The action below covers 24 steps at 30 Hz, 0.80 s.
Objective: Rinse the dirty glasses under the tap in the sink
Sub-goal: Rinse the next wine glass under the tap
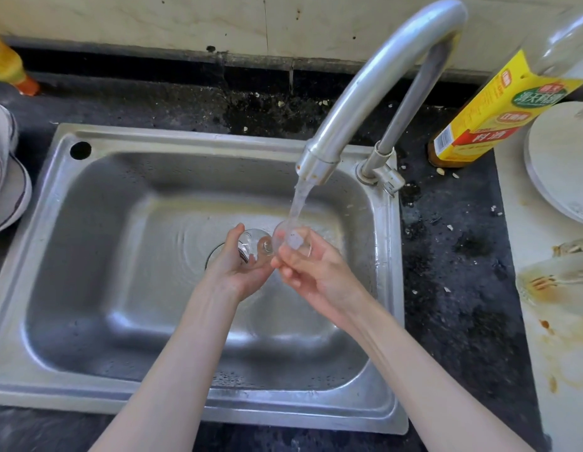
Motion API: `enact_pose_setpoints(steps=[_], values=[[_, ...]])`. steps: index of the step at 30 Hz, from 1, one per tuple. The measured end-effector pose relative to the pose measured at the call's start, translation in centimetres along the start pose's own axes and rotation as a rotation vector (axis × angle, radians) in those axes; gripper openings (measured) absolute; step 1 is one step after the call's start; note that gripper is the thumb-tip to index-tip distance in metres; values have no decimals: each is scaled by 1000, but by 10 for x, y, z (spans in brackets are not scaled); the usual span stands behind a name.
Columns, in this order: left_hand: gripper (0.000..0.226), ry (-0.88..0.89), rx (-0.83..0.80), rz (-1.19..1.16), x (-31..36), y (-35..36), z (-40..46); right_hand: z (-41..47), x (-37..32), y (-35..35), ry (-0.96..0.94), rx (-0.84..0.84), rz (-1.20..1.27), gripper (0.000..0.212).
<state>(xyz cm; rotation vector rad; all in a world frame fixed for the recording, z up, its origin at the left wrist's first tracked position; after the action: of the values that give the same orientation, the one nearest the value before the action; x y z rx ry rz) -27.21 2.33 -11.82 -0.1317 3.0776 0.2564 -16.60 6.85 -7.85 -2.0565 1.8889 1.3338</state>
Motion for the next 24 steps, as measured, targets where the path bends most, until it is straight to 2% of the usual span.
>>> enact_pose_setpoints(steps=[2, 5, 8, 10, 12, 13, 15, 17, 19, 21, 24], values=[[54, 15, -2, 0, 1, 0, 1, 2, -1, 0, -26, 16, -29, 16], [59, 38, -30, -67, -3, -1, 8, 8, -6, 0, -69, 166, -143, 30], [41, 125, -44, -92, 1, -2, 16, 11, -7, -4, -31, 299, -294, 47], [41, 185, -43, -52, 8, -1, 16, 8, -5, -6, -46, 211, -332, 40], [46, 259, -14, -3, 15, 0, 13, 4, 2, -6, -79, 95, -305, 13], [42, 325, 9, 36, 17, 0, 9, 3, 4, -7, -78, 74, -286, 7], [32, 548, 75, 172, 18, 3, -2, 6, 7, -13, -70, 99, -340, 16], [39, 841, 90, 380, 12, 9, -22, 9, 8, -17, -65, 105, -631, 6], [48, 1061, 32, 590, 0, 16, -37, 11, 8, -18, -111, 77, -927, 21], [48, 1179, -34, 723, -9, 19, -46, 12, 6, -18, -231, 129, -1035, 27], [53, 1215, -72, 764, -14, 18, -51, 7, 2, -20, -566, 294, -1203, 18]])
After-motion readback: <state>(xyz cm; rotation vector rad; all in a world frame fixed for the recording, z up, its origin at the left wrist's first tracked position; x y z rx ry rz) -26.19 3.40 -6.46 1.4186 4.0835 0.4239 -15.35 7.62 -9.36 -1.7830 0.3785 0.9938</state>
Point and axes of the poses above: each hand's wrist, its own z-axis towards the middle knuckle, its own y-axis out of the palm, x = y × z, the point moved 3 cm from there along z, towards the middle knuckle, and after that the axes turned 12 degrees about x, right-handed, at the moved point
